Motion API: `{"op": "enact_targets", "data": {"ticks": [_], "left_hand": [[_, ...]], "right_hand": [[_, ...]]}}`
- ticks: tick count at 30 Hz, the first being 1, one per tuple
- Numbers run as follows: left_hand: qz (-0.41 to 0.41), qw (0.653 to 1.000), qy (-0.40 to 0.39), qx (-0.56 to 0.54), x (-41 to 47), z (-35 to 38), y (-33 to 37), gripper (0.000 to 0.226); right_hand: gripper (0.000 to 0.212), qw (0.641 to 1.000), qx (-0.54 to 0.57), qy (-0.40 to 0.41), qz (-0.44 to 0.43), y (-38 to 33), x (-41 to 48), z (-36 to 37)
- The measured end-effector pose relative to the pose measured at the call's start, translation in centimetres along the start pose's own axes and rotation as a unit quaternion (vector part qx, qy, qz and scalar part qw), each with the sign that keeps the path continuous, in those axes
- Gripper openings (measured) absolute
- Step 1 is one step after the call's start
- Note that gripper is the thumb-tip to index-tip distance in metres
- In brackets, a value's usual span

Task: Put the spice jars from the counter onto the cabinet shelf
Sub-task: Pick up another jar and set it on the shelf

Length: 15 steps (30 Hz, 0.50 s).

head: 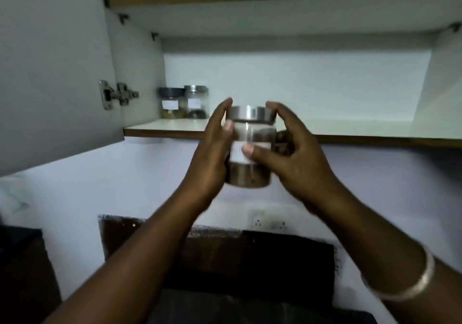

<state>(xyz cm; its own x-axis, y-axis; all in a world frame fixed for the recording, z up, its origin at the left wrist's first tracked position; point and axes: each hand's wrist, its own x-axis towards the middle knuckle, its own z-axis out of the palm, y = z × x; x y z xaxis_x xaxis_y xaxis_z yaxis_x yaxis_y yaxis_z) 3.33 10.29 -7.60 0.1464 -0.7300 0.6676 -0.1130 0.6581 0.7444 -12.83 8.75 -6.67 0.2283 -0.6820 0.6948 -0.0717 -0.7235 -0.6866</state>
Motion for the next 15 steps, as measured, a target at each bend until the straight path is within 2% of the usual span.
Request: {"op": "enact_targets", "data": {"ticks": [2, 3, 5, 7, 9, 10, 12, 15], "left_hand": [[0.004, 0.994, 0.050, 0.097, 5.3, -1.7, -0.8, 0.049], [0.026, 0.980, 0.082, 0.180, 7.6, -2.6, -1.6, 0.047], [0.053, 0.913, 0.100, 0.392, 11.5, -4.6, -3.6, 0.041], [0.023, 0.822, 0.061, 0.566, 13.3, -6.4, -6.2, 0.038], [0.010, 0.753, 0.056, 0.656, 13.4, -7.3, -9.3, 0.041], [0.005, 0.733, 0.061, 0.677, 13.2, -7.2, -10.2, 0.044], [0.015, 0.733, 0.080, 0.675, 13.0, -6.9, -11.0, 0.048], [0.055, 0.727, 0.102, 0.677, 13.7, -7.3, -11.7, 0.054]], "right_hand": [[0.071, 0.999, -0.039, 0.020, -0.009, 0.1, 5.4, 0.5], [0.069, 0.998, -0.057, 0.034, -0.013, 0.5, 8.0, 0.8], [0.069, 0.993, -0.103, 0.046, -0.017, 1.5, 13.1, 1.4], [0.071, 0.988, -0.151, 0.010, 0.008, 3.5, 17.2, 2.1], [0.068, 0.975, -0.207, -0.058, 0.052, 5.9, 20.4, 3.3], [0.066, 0.966, -0.235, -0.090, 0.066, 7.0, 21.7, 4.0], [0.062, 0.953, -0.265, -0.125, 0.077, 8.9, 23.8, 5.4], [0.061, 0.945, -0.289, -0.128, 0.082, 11.0, 27.2, 7.9]]}}
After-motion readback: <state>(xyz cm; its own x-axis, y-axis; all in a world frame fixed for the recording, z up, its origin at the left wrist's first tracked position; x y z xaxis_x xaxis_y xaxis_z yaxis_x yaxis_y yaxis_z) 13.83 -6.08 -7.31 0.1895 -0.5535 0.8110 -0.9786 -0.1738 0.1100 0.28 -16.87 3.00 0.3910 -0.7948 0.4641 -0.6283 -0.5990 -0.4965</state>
